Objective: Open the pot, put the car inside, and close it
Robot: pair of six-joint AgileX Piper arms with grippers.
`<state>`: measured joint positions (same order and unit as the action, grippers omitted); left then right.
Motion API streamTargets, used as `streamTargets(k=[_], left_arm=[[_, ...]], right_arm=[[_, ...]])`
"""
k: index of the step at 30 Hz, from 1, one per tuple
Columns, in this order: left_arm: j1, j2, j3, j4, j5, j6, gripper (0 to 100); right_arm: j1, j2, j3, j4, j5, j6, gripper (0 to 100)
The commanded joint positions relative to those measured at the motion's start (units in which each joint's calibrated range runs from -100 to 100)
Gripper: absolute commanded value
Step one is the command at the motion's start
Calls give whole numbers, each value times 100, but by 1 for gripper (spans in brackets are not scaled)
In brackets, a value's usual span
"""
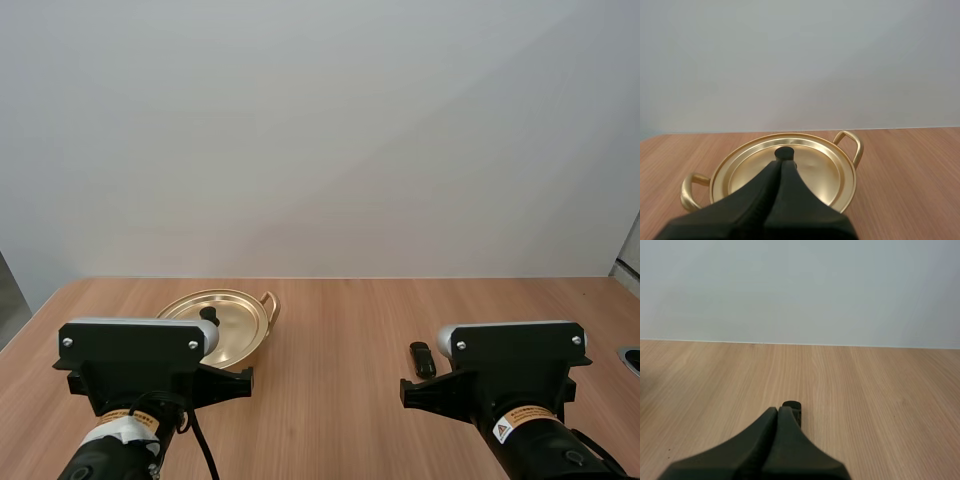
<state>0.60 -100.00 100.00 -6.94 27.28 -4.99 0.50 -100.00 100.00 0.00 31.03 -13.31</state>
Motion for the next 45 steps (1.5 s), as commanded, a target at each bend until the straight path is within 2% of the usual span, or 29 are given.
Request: streamTargets(k=[1,28,31,34,38,41,45], left_arm=[[-2,0,0,-5,10,3,1],[-2,0,0,14,10,12,1],[-2,0,0,45,-592,39,1],[-2,0,-271,34,-1804,26,1],[-2,0,-942,91,-3481,101,1],[-2,0,-1544,96,-3474,137,1],[-2,0,-2248,73,-2143,77,1]], right_arm=[[0,0,0,0,1,-3,0],[0,0,0,54,-67,27,0],[0,0,0,-263,-1350,27,0],[0,0,0,-491,-3988,27,0],[0,0,0,-489,-7532,-3,0],[0,0,0,-285,-9231,-404,0],[0,0,0,534,-10599,-986,0]])
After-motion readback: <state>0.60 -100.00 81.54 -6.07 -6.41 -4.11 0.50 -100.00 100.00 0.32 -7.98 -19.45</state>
